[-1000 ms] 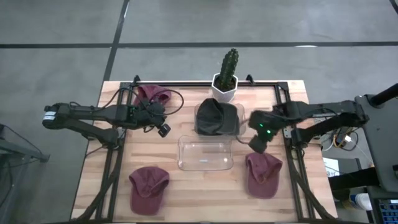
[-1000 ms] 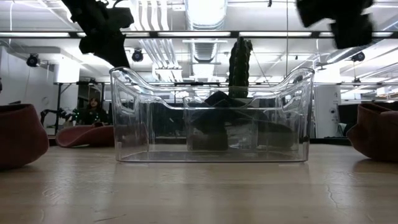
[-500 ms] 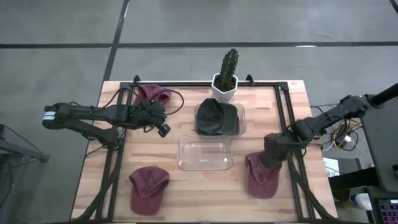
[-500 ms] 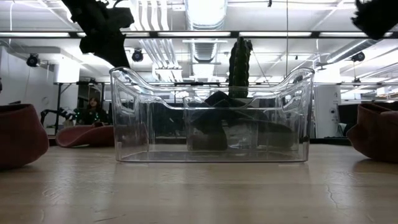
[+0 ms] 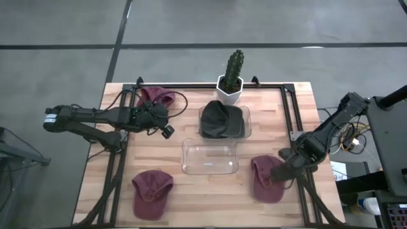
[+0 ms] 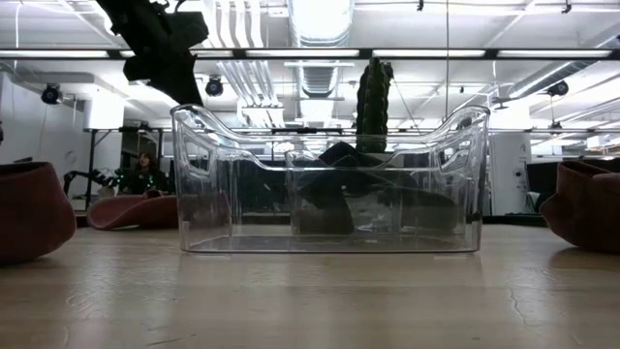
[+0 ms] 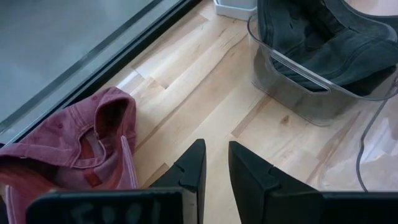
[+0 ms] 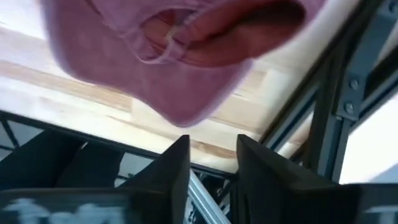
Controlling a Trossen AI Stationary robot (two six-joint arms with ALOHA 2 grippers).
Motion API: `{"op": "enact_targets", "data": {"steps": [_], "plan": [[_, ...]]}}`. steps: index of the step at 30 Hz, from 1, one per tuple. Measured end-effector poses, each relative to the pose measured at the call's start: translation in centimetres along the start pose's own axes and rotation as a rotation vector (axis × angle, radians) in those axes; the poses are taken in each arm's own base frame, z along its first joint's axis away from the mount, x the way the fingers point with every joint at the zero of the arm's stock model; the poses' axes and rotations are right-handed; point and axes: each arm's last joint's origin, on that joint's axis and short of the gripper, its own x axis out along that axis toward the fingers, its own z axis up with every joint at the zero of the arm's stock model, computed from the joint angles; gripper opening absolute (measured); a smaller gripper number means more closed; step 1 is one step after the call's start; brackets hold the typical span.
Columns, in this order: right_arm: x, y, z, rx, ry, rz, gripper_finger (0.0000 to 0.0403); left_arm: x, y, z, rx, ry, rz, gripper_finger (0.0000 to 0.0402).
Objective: Pick & Place hat
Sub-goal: Put the right red cap into the bottom transparent bin
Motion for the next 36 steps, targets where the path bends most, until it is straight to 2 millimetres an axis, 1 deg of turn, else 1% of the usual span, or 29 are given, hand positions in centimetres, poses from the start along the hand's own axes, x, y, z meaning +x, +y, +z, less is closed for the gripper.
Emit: {"op": "enact_targets", "data": {"steps": [4, 7, 10, 15, 19, 24, 29, 33, 36], "plan": [[0.9, -0.5, -0.4, 0.063, -0.011, -0.043, 0.0174, 0.0, 0.0, 0.0, -0.002, 0.000, 0.000, 0.0062], [1.8, -0.7, -0.3, 0.133, -0.034, -0.066, 0.0200, 0.0, 0.0, 0.0, -0.003, -0.002, -0.001, 0.0062], [3.0, -0.6, 0.0, 0.169, -0.055, -0.082, 0.0215, 0.0, 0.0, 0.1, -0.006, -0.007, -0.004, 0.0062], [5.3, -0.4, 0.7, 0.181, -0.063, -0.057, 0.0225, 0.0, 0.0, 0.1, -0.006, -0.006, -0.004, 0.0062], [7.2, -0.8, 1.5, 0.184, -0.070, -0.065, 0.0226, 0.0, 0.0, 0.1, -0.006, -0.007, -0.005, 0.0062], [8.7, -1.7, 2.6, 0.186, -0.079, -0.072, 0.0228, 0.0, 0.0, 0.1, -0.006, -0.007, -0.005, 0.0062], [10.0, -1.6, 3.2, 0.154, -0.076, 0.051, 0.0225, 0.0, 0.0, 0.1, -0.008, -0.007, -0.005, 0.0062], [10.6, -1.6, 3.4, 0.136, -0.065, 0.117, 0.0203, 0.0, -0.1, 0.1, -0.012, -0.011, -0.008, 0.0062], [10.6, -1.6, 3.4, 0.134, -0.066, 0.116, 0.0165, 0.0, -0.1, 0.1, -0.013, -0.013, -0.009, 0.0062]]}}
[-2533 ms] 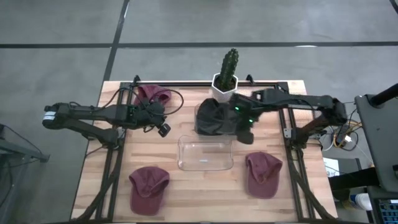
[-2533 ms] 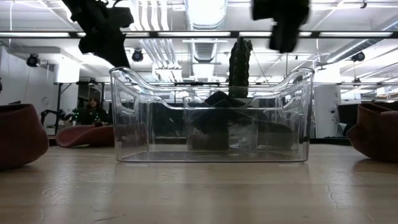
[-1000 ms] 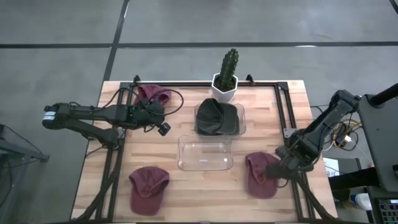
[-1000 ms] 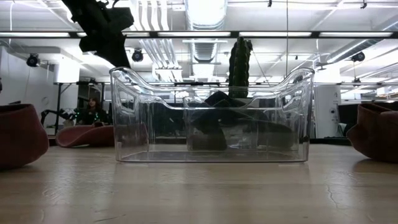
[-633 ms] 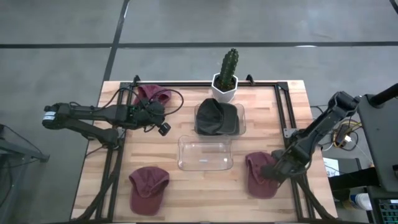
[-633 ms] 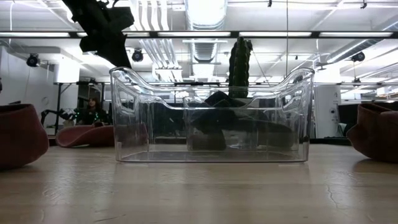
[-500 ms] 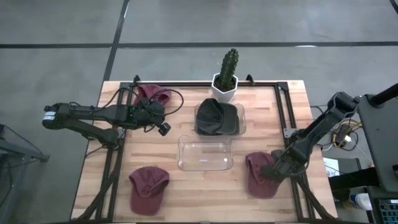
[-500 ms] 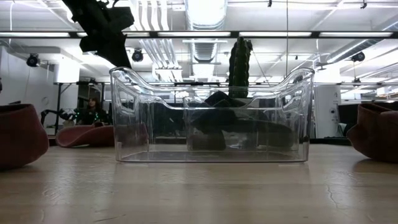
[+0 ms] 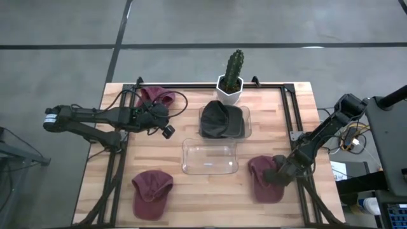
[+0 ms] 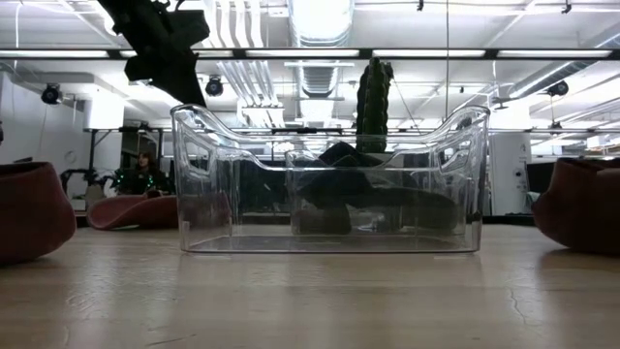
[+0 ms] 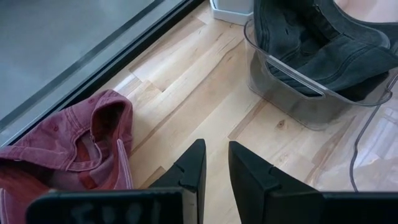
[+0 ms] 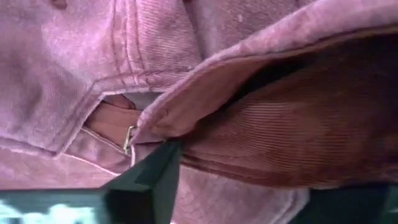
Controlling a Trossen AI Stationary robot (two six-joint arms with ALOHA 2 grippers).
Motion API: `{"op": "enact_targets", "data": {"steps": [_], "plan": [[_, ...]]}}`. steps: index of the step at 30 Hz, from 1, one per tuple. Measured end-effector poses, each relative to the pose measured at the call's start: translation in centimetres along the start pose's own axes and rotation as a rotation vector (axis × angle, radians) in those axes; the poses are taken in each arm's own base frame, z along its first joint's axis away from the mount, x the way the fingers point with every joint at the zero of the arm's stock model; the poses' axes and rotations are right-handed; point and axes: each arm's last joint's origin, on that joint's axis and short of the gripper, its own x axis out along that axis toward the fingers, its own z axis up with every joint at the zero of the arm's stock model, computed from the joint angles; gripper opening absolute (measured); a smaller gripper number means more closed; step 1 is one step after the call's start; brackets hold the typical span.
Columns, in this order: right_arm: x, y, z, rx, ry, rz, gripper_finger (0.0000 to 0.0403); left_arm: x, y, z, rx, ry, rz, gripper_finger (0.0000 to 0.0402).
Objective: Pick & Place hat
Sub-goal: Put the right red cap into the bottom transparent bin
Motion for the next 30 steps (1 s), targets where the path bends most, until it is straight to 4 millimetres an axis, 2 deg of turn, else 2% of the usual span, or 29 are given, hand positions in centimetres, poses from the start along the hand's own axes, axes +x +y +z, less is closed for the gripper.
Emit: {"op": "enact_targets", "data": {"steps": [6, 8, 14, 22, 25, 30], "plan": [[-0.8, 0.6, -0.6, -0.025, 0.026, 0.042, 0.0044, 0.0, 0.0, 0.1, -0.005, -0.005, -0.003, 0.0062], [-1.3, 0.9, -0.9, -0.044, 0.044, 0.063, 0.0020, 0.0, 0.0, 0.1, -0.006, -0.006, -0.004, 0.0062], [-4.0, 2.1, -2.5, -0.128, 0.103, 0.144, 0.0013, 0.0, -0.1, 0.3, -0.015, -0.024, -0.014, 0.0062], [-10.8, 4.5, -4.9, -0.498, -0.036, 0.325, 0.0013, 0.0, -0.2, 0.3, -0.016, -0.025, -0.015, 0.0062], [-13.4, 5.2, -4.9, -0.591, -0.123, 0.297, 0.0013, 0.0, -0.2, 0.3, -0.016, -0.020, -0.023, 0.0062], [-16.9, 6.5, -3.6, -0.716, -0.246, 0.172, 0.0012, 0.0, -0.2, 0.2, -0.026, -0.011, -0.038, 0.0062]]}}
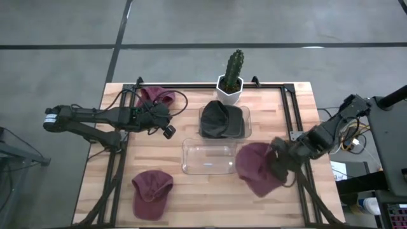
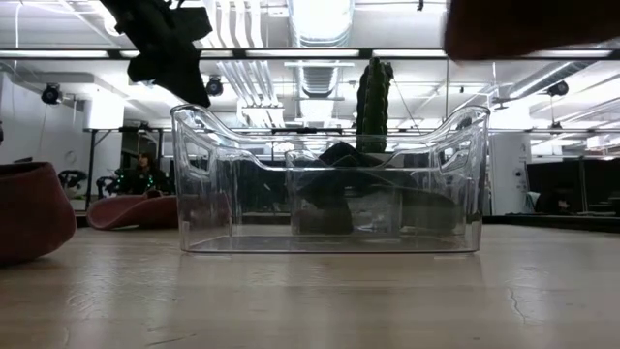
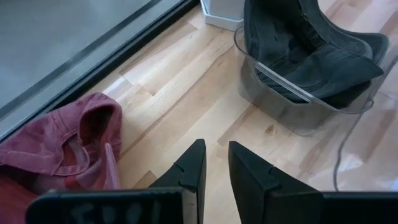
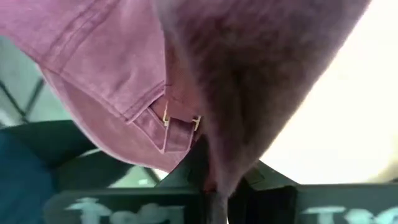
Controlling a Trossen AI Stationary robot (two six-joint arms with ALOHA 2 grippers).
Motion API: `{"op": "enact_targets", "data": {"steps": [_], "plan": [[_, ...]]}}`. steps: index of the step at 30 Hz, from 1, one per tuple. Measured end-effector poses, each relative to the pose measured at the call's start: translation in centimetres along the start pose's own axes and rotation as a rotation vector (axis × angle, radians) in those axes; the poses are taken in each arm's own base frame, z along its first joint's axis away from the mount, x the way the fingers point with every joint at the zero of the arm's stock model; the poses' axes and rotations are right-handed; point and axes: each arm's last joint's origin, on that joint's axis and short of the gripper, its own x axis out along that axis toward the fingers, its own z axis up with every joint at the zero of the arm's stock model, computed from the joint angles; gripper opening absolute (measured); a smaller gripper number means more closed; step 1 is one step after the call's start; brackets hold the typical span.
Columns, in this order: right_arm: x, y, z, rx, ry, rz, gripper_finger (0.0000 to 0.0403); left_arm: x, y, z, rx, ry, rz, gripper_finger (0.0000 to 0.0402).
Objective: Pick & Place hat
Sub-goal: Put the right red cap into the bottom transparent bin
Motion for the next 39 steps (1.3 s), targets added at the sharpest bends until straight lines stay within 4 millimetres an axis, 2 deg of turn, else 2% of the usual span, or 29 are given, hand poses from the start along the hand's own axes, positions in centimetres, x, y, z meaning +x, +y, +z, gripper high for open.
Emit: {"op": "enact_targets", "data": {"steps": [4, 10, 15, 20, 24, 30, 35, 39], "plan": [[-1.5, 1.1, 3.2, -0.211, -0.058, -0.032, 0.0012, 0.0, -0.2, -0.1, -0.009, 0.038, -0.063, 0.0062], [-2.3, 2.9, 9.7, -0.508, -0.152, -0.101, 0.0012, -0.2, -0.3, -0.5, -0.010, 0.118, -0.165, 0.0062], [-1.5, 4.3, 15.2, -0.727, -0.148, -0.185, 0.0012, -1.3, 0.6, -0.8, -0.036, 0.127, -0.140, 0.0062], [0.4, 6.4, 19.3, -0.887, -0.084, -0.123, 0.0012, -3.0, 2.2, -1.1, -0.074, 0.095, -0.105, 0.0062], [2.8, 7.7, 21.2, -0.957, 0.028, -0.079, 0.0012, -4.3, 3.2, -1.3, -0.100, 0.055, -0.119, 0.0062], [6.8, 8.6, 23.0, -0.984, 0.205, -0.125, 0.0012, -5.3, 4.0, -1.5, -0.113, 0.032, -0.135, 0.0062], [9.8, 8.9, 24.5, -0.977, 0.262, -0.103, 0.0012, -5.2, 4.1, -1.9, -0.106, 0.035, -0.133, 0.0062], [11.0, 9.0, 25.2, -0.955, 0.302, -0.086, 0.0012, -4.6, 4.1, -2.5, -0.100, 0.055, -0.120, 0.0062]]}}
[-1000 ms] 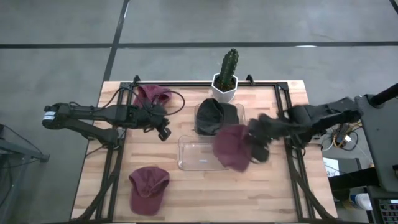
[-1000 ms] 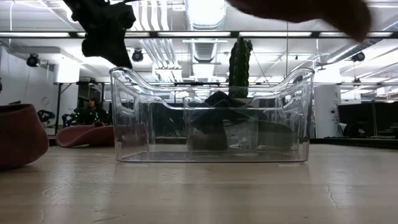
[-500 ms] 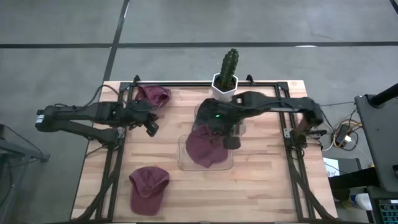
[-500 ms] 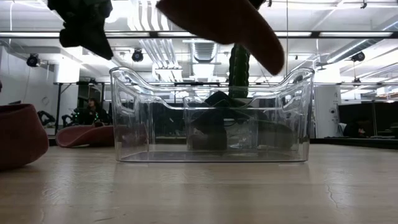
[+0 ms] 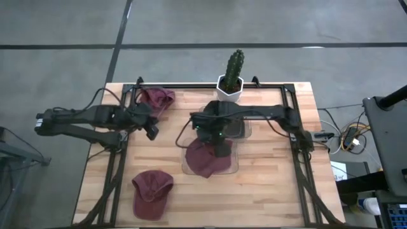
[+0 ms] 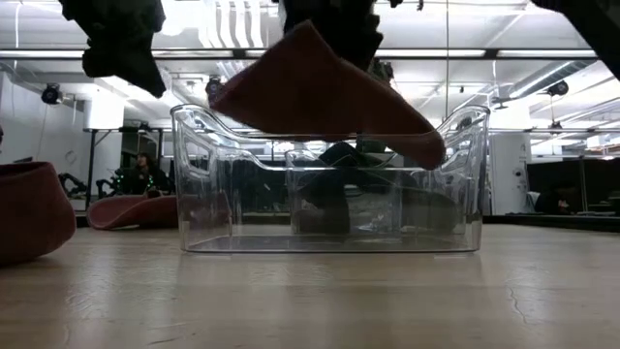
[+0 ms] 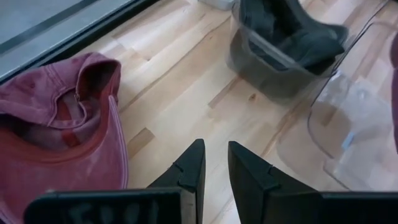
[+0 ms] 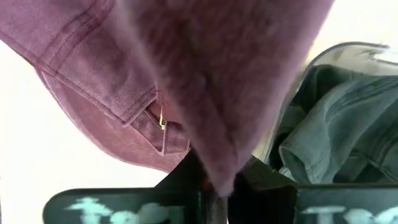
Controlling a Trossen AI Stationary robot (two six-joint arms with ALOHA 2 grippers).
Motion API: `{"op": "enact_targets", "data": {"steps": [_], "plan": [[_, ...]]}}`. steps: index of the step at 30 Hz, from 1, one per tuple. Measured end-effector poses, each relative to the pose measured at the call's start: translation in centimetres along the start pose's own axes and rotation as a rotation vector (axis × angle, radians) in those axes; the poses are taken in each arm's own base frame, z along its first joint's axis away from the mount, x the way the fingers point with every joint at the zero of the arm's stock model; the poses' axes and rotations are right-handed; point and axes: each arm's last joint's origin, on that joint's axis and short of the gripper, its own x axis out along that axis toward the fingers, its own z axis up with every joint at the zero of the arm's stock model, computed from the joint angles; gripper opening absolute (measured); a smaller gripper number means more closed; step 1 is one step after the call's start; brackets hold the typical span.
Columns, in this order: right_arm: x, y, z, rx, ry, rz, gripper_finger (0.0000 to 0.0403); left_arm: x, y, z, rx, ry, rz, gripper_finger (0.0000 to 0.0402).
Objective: Pick & Place hat
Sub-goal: Put the right red cap into the bottom transparent bin
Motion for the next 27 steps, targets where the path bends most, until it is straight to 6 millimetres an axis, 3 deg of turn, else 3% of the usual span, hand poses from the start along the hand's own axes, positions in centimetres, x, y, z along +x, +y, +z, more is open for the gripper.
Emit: {"op": "enact_targets", "data": {"steps": [8, 19, 27], "plan": [[0.87, -0.31, 0.43, 0.038, 0.037, 0.007, 0.0012, 1.14, 0.21, -1.15, -0.019, 0.043, 0.021, 0.0062], [1.01, -0.32, 0.45, 0.032, 0.036, 0.013, 0.0016, 1.19, 0.06, -0.99, -0.033, 0.027, 0.005, 0.0062], [1.17, -0.23, 0.42, 0.009, 0.037, 0.044, 0.0079, 1.18, 0.05, -0.97, -0.030, 0.026, 0.004, 0.0062]]}}
